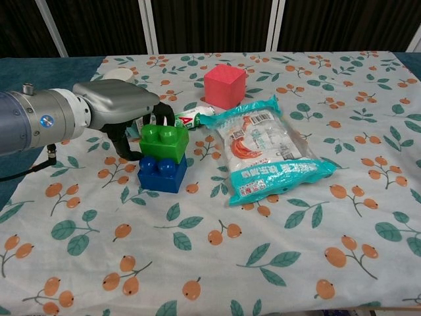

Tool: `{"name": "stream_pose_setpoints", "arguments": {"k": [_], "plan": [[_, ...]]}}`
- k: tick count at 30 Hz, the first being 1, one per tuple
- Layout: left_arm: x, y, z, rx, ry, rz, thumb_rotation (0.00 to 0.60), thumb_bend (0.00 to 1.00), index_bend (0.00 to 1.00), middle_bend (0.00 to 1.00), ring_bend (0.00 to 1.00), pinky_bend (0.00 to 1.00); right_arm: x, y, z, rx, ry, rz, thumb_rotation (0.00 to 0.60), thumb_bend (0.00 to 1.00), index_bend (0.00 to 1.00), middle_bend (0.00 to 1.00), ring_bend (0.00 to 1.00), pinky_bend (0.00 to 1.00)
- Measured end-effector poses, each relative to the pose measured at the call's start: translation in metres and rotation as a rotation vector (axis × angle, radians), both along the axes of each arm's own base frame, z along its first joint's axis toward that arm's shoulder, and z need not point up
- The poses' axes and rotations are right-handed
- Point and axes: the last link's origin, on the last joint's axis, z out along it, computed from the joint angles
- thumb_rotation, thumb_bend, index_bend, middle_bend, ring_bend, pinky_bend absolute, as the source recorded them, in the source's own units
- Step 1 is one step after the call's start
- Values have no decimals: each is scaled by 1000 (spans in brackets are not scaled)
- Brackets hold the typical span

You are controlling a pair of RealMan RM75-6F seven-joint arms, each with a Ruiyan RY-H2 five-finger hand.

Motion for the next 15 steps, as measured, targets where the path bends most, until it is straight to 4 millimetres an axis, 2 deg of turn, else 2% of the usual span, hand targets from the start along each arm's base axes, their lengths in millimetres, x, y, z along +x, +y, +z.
{"name": "stream_pose_setpoints", "arguments": {"k": [4,11,15], "plan": [[1,0,0,0,-4,-5,600,329,351,312,244,348,0,0,0,-1,-1,1,600,215,25,0,0,209],[6,1,7,34,-36,-13,600,81,53,45,53,167,0,0,0,-2,-1,0,600,215,25,0,0,209],[8,1,14,42,-69,-8,600,12,0,0,0,91,0,0,0,-2,2,1,600,215,25,0,0,209]]}}
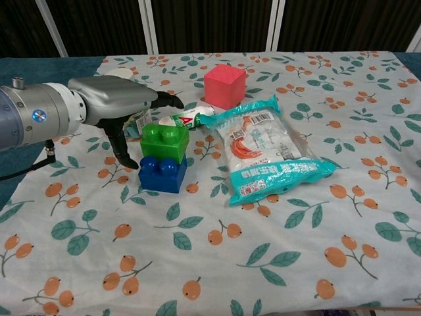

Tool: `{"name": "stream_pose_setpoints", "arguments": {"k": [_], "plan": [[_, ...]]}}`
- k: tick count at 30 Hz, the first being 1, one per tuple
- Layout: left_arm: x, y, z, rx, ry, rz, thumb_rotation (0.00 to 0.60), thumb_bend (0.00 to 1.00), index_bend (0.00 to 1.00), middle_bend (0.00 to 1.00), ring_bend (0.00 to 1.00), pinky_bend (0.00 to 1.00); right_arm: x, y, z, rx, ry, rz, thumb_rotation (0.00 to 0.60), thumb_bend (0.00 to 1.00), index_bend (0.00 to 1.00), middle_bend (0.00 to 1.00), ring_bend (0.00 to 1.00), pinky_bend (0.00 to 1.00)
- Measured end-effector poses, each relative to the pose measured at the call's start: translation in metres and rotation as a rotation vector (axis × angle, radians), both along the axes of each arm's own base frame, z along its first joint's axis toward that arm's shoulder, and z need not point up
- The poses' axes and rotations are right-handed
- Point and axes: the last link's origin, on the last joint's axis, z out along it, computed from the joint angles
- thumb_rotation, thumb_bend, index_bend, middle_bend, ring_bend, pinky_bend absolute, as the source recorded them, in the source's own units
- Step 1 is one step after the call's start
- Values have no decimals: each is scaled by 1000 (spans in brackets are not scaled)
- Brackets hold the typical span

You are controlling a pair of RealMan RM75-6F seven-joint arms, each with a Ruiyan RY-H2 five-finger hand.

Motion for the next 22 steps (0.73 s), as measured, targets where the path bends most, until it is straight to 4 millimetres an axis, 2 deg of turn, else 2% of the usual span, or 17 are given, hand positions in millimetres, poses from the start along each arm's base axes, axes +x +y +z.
{"name": "stream_pose_setpoints", "arguments": {"k": [7,12,16,22], "plan": [[3,-8,22,24,-91,-9,600,8,0,0,0,78,0,0,0,-2,6,-1,600,215,25,0,0,209],[-8,-22,53,85,-151,-28,600,21,0,0,0,78,0,0,0,-4,21,3,600,216,25,0,0,209],[-32,-39,81,174,-178,-27,600,14,0,0,0,78,1,1,0,-9,37,11,600,215,25,0,0,209],[-84,-75,120,310,-191,25,600,11,0,0,0,78,1,1,-1,-15,55,18,600,215,25,0,0,209]]}}
